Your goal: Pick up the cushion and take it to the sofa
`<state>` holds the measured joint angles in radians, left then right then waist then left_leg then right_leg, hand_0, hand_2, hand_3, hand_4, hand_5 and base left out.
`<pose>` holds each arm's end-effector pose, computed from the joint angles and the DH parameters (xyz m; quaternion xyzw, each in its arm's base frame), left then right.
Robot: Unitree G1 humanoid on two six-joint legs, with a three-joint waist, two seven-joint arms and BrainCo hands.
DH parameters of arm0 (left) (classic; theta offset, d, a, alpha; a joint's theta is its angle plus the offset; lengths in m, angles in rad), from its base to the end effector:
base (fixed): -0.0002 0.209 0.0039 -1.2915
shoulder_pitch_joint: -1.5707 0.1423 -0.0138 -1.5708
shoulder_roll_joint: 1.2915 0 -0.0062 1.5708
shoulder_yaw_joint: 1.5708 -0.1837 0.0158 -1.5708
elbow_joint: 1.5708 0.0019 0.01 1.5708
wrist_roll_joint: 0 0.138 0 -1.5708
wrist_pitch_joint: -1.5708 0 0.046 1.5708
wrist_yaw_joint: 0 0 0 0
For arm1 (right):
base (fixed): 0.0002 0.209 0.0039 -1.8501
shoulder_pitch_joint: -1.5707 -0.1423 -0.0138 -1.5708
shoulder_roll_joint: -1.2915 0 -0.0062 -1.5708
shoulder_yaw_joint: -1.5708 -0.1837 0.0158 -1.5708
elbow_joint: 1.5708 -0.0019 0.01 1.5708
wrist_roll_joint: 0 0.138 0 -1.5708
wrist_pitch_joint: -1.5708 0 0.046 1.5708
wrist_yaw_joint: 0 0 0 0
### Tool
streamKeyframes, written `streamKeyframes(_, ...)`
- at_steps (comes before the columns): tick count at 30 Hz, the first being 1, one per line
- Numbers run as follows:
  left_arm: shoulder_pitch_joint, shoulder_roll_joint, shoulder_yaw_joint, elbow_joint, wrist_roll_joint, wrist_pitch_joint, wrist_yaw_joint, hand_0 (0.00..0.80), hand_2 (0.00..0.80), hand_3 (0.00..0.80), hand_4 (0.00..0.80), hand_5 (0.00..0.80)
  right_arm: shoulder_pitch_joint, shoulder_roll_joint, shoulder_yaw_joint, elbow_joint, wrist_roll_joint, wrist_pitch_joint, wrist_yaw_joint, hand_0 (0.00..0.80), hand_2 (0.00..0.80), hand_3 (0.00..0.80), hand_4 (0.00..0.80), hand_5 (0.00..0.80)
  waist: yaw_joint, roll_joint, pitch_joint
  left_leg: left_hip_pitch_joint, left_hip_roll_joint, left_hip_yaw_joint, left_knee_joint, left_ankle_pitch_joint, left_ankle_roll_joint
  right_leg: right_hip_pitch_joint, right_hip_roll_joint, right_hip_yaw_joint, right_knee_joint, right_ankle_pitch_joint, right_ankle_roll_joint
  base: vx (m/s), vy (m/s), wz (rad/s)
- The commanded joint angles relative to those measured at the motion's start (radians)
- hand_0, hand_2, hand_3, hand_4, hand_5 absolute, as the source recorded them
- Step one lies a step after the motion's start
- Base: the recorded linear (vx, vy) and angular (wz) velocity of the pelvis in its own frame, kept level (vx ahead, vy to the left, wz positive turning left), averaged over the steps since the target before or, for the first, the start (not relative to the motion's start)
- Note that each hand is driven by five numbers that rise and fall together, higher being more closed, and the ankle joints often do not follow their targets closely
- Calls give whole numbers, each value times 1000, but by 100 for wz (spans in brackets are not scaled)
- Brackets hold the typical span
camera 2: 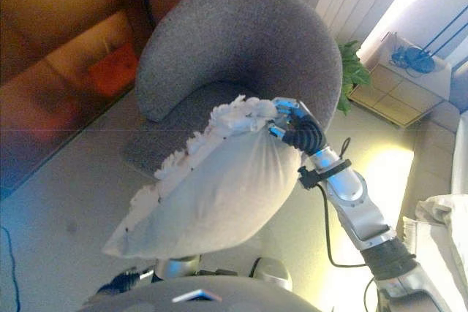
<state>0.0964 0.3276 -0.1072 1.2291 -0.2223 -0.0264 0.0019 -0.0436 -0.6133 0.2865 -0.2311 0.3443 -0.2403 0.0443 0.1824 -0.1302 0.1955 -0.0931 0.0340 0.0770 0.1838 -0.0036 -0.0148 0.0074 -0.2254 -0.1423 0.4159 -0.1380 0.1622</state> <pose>0.0366 0.2587 -0.1103 0.0737 0.5936 0.1212 0.7922 0.1980 -0.1845 0.1024 -0.1002 -0.1713 0.2161 0.9560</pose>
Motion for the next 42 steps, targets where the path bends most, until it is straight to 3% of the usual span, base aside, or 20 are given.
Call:
streamKeyframes(1,19,10,-55,-10,2,-1,1,0,0,0,0,0,-80,-3,-101,-103,72,-120,-68,800,800,800,800,800,14,-6,-85,-91,-31,-100,-93,15,57,71,93,-6,166,165,26,77,36,20)
streamKeyframes(2,19,10,-55,-10,2,-1,1,0,0,0,0,0,-80,-3,-101,-103,72,-120,-68,800,800,800,800,800,14,-6,-85,-91,-31,-100,-93,15,57,71,93,-6,166,165,26,305,137,23)
streamKeyframes(3,20,12,-85,-18,12,17,2,0,0,0,0,0,-105,22,-76,-59,63,-123,-108,800,800,800,800,800,5,7,-85,-42,-55,-107,-103,-4,73,-17,105,-22,139,153,1,352,154,5)
streamKeyframes(4,21,11,-87,-20,8,21,0,0,0,0,0,0,-110,25,-73,-49,64,-125,-113,800,800,800,800,800,4,10,-86,-38,-55,-106,-106,-5,72,-21,106,-29,121,143,-4,458,150,-8)
streamKeyframes(6,14,10,-82,-21,30,32,-3,0,0,0,0,0,-136,41,-76,25,57,-153,-129,800,800,800,800,800,0,14,-68,0,-52,-98,-115,-16,60,-68,95,-66,-29,130,-27,158,-22,-1)
streamKeyframes(7,14,10,-82,-21,30,32,-3,0,0,0,0,0,-137,41,-76,26,57,-153,-129,800,800,800,800,800,-1,15,-67,1,-52,-99,-115,-16,59,-66,95,-68,-30,130,-27,125,-126,17)
streamKeyframes(8,6,15,-82,-17,61,39,-5,0,0,0,0,0,-173,43,-91,87,38,-163,-149,800,800,800,800,800,-1,8,-43,23,-48,-92,-115,-32,51,-91,79,-84,-162,140,-32,146,-157,24)
streamKeyframes(9,2,17,-81,-17,77,45,-5,0,0,0,0,0,-197,39,-98,113,42,-156,-162,800,800,800,800,800,-4,1,-36,29,-48,-92,-116,-38,48,-97,71,-86,-227,164,-27,149,-156,29)
streamKeyframes(11,2,17,-80,-17,77,45,-5,0,0,0,0,0,-200,39,-97,115,42,-157,-162,800,800,800,800,800,-6,3,-32,34,-46,-94,-116,-39,47,-89,73,-89,-233,167,-27,134,-86,55)
streamKeyframes(12,13,22,-77,-20,116,50,-5,0,0,0,0,0,-256,18,-139,181,59,-115,-201,800,800,800,800,800,-6,-14,-23,71,-46,-101,-117,-76,44,-108,49,-76,-296,228,-3,208,-111,64)
streamKeyframes(16,26,30,-70,-17,148,54,-15,0,0,0,0,0,-303,-9,-179,271,70,-90,-202,800,800,800,800,800,2,-18,-30,99,-45,-117,-127,-90,44,-74,37,-103,-328,234,6,234,-73,53)
streamKeyframes(18,22,48,-71,-13,174,67,-33,0,0,0,0,0,-342,-21,-187,357,71,-70,-205,800,800,800,800,800,16,-23,-40,116,-35,-104,-136,-96,33,-43,16,-139,-362,248,17,155,-56,34)
streamKeyframes(24,11,80,-80,-26,195,100,-65,0,0,0,0,0,-384,-11,-189,505,95,0,-207,800,800,800,800,800,24,-20,-34,149,-5,-87,-142,-106,13,-23,-18,-185,-373,266,37,108,-48,31)
streamKeyframes(42,-3,120,-113,-45,173,131,-80,0,0,0,0,0,-435,-86,-214,907,166,134,-91,800,800,800,800,800,47,-9,5,196,59,-78,-178,-102,-32,-33,-45,-243,-384,282,64,57,-52,10)
